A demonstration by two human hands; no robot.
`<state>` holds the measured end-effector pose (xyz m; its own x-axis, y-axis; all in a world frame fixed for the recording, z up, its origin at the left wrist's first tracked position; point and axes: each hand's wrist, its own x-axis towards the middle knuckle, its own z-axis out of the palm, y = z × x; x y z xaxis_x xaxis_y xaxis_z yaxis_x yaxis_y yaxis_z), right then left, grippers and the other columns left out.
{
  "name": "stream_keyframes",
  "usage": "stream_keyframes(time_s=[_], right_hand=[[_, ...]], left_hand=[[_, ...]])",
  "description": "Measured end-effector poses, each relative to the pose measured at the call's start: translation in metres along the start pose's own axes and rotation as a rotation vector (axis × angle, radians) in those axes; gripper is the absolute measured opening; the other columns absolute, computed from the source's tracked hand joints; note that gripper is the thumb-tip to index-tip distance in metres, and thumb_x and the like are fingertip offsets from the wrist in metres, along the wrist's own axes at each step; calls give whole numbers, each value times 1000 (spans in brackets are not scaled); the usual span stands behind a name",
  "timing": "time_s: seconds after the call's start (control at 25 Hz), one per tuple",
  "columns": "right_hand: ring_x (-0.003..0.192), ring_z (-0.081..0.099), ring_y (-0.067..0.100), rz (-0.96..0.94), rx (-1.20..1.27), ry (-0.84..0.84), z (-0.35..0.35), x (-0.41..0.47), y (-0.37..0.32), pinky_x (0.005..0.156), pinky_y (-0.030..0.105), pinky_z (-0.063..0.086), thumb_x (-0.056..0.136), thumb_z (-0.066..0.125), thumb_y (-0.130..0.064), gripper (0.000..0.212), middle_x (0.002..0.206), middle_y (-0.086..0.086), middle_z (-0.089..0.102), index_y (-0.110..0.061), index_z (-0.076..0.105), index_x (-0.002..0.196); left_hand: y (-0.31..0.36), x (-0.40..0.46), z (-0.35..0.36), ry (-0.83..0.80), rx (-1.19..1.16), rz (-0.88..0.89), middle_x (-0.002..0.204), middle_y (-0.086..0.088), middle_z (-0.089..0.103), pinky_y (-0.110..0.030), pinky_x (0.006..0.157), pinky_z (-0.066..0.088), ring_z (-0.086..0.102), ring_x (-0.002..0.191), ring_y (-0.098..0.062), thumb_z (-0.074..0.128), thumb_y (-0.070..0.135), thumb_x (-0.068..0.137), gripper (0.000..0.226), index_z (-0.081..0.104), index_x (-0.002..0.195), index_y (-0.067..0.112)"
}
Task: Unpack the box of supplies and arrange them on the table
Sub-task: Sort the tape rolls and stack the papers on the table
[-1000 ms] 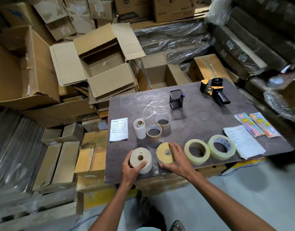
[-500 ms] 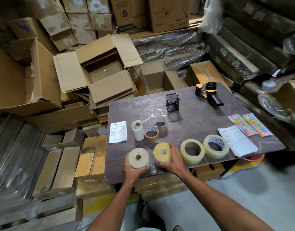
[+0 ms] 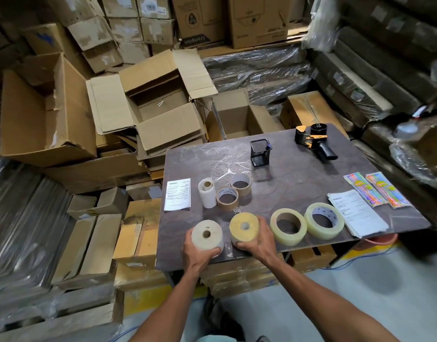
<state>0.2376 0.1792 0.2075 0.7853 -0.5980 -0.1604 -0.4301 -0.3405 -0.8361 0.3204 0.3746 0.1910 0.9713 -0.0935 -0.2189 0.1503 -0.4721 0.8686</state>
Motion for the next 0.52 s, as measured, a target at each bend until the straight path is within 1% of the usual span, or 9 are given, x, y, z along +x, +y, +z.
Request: stream_keyframes(time_s=[0.16, 0.32, 0.44, 0.52], right_hand=[[99, 59, 17, -25, -6, -23, -2, -1, 0, 84, 33, 52, 39, 91, -46, 95, 108, -6, 59, -33, 43, 120], [97, 60, 14, -53, 9, -32, -2, -2, -6, 84, 35, 54, 39, 90, -48, 93, 107, -9, 61, -34, 46, 119], [99, 59, 12, -97, 28, -62, -3, -1, -20, 82, 25, 49, 44, 92, -42, 92, 109, -10, 61, -33, 46, 123], [100, 59, 10, -138, 53, -73, -3, 2, -31, 82, 21, 47, 45, 93, -39, 92, 111, -10, 61, -34, 47, 125]], left_hand=[[-7, -8, -6, 35, 0, 47, 114, 4, 64, -32, 83, 52, 60, 107, -23, 90, 42, 30, 102, 53, 125, 28], [-17, -17, -13, 132, 23, 70, 113, 5, 65, -43, 86, 57, 61, 105, -21, 90, 46, 31, 99, 53, 123, 34], [-17, -17, -21, 211, -8, 80, 113, 4, 65, -45, 88, 57, 61, 105, -21, 90, 47, 32, 99, 54, 123, 32], [-13, -11, -28, 239, -21, 100, 115, 4, 65, -46, 90, 57, 61, 107, -19, 91, 47, 34, 101, 53, 125, 29]])
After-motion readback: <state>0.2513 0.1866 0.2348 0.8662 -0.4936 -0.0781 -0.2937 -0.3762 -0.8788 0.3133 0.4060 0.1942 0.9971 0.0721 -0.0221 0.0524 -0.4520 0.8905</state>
